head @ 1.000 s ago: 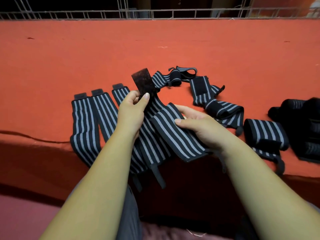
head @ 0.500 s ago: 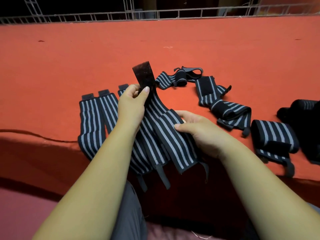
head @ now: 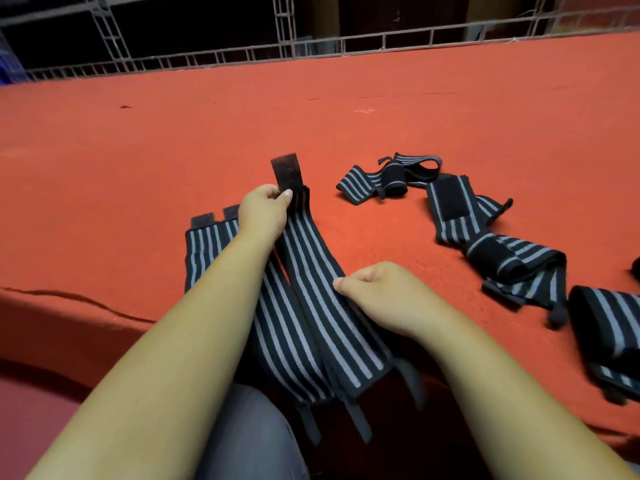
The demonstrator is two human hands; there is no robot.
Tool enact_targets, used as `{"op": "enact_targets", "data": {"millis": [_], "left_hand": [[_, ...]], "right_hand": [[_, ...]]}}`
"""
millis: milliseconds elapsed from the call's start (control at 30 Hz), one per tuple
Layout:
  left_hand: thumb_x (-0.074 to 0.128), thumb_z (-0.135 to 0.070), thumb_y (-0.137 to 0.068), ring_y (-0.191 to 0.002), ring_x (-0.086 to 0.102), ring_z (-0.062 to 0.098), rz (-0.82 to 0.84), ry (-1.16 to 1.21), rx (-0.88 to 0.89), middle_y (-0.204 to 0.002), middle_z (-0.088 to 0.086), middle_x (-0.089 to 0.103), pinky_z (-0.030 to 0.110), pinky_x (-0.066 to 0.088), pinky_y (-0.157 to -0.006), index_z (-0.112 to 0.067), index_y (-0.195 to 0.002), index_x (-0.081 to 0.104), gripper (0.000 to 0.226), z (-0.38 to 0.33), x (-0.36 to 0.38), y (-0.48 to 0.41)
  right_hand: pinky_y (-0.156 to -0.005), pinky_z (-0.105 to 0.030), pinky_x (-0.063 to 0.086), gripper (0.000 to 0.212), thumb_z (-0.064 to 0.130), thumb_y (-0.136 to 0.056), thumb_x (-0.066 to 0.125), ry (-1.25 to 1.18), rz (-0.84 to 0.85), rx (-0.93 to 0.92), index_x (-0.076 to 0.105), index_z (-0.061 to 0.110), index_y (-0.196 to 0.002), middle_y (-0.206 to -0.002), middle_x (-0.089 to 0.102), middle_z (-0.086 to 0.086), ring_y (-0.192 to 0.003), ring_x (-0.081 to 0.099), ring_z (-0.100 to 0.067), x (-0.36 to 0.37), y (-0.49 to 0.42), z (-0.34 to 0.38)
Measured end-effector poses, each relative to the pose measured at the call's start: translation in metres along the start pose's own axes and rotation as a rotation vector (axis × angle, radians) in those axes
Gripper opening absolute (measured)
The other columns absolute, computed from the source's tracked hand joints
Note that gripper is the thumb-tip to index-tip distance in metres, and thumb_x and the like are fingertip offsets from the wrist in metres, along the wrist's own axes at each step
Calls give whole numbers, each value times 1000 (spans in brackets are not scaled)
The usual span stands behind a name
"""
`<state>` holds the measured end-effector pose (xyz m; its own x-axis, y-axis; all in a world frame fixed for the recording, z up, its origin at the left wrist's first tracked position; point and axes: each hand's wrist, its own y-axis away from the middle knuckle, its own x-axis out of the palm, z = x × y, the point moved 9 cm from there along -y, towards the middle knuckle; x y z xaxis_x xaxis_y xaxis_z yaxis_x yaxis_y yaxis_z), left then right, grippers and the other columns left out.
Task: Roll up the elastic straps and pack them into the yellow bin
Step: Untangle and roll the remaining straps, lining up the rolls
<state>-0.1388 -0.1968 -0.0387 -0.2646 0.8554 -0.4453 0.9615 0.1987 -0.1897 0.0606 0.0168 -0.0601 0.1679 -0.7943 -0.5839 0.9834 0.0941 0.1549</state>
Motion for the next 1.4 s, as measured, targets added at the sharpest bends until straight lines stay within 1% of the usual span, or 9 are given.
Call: {"op": "enact_targets", "data": {"millis": [100, 233, 333, 433, 533, 767, 1033, 1233, 1400], "left_hand": [[66, -43, -102, -83, 80, 28, -26, -104, 7, -91, 6, 77, 50, 64, -85, -19, -87, 66, 28, 10, 2, -18], [63, -37, -107, -72, 79, 15, -32, -191, -22, -85, 3, 78, 37, 61, -81, -11, -99, 70, 28, 20, 2, -37], [59, -40, -109, -84, 75, 23, 8, -315, -63, -75, -1, 76, 34, 48, -68, -11, -98, 71, 33, 29, 4, -47], [56, -36, -103, -89, 71, 29, 44, -418, -118, -83, 1, 79, 35, 45, -69, -12, -93, 78, 34, 36, 3, -54], [54, -25, -90, -85, 70, 31, 57, -402, -178, -81, 4, 79, 35, 46, -65, -11, -78, 81, 33, 39, 1, -55], [74, -32, -85, -72, 62, 32, 71, -273, -272, -80, 11, 68, 38, 49, -70, -9, -81, 68, 24, 50, -1, -59], [70, -38, -101, -75, 65, 32, 126, -277, -219, -73, 11, 71, 40, 55, -78, -11, -76, 67, 36, 46, 0, -56], [66, -44, -106, -101, 66, 30, 58, -339, -175, -117, 7, 76, 36, 44, -78, -16, -123, 73, 34, 43, -5, -53], [77, -44, -99, -103, 72, 32, 19, -223, -258, -110, 7, 79, 39, 54, -85, -18, -119, 76, 32, 54, -7, -60]], "right_hand": [[-83, -46, 60, 46, 48, -100, 60, 68, 48, 8, 73, 5, -92, -87, 80, -11, -80, 76, -30, 5, -15, -5], [-78, -42, 61, 46, 53, -97, 58, 236, 50, -10, 76, 11, -89, -76, 78, -3, -72, 74, -20, 4, -28, -9], [-67, -34, 54, 56, 65, -97, 58, 330, -34, -49, 74, 14, -79, -69, 74, 0, -68, 70, -16, 1, -35, -8], [-63, -36, 47, 62, 72, -95, 61, 230, -84, -49, 65, 15, -71, -64, 70, 2, -61, 63, -14, -3, -42, -13], [-67, -37, 50, 55, 61, -96, 69, 105, -72, -46, 62, 12, -75, -64, 68, 1, -57, 57, -11, -5, -49, -19], [-69, -38, 52, 48, 56, -96, 71, 115, -79, -45, 61, 16, -71, -61, 64, 7, -58, 56, -10, -3, -48, -23], [-66, -33, 47, 47, 57, -98, 70, 98, -122, -53, 63, 16, -75, -65, 68, 9, -57, 56, -3, -6, -36, -20], [-67, -34, 47, 45, 55, -98, 70, 61, -144, -62, 64, 16, -76, -64, 67, 10, -57, 55, -2, -7, -34, -22], [-69, -35, 49, 44, 56, -96, 70, 67, -149, -59, 66, 16, -78, -66, 69, 9, -58, 57, -4, -6, -38, -23]]}}
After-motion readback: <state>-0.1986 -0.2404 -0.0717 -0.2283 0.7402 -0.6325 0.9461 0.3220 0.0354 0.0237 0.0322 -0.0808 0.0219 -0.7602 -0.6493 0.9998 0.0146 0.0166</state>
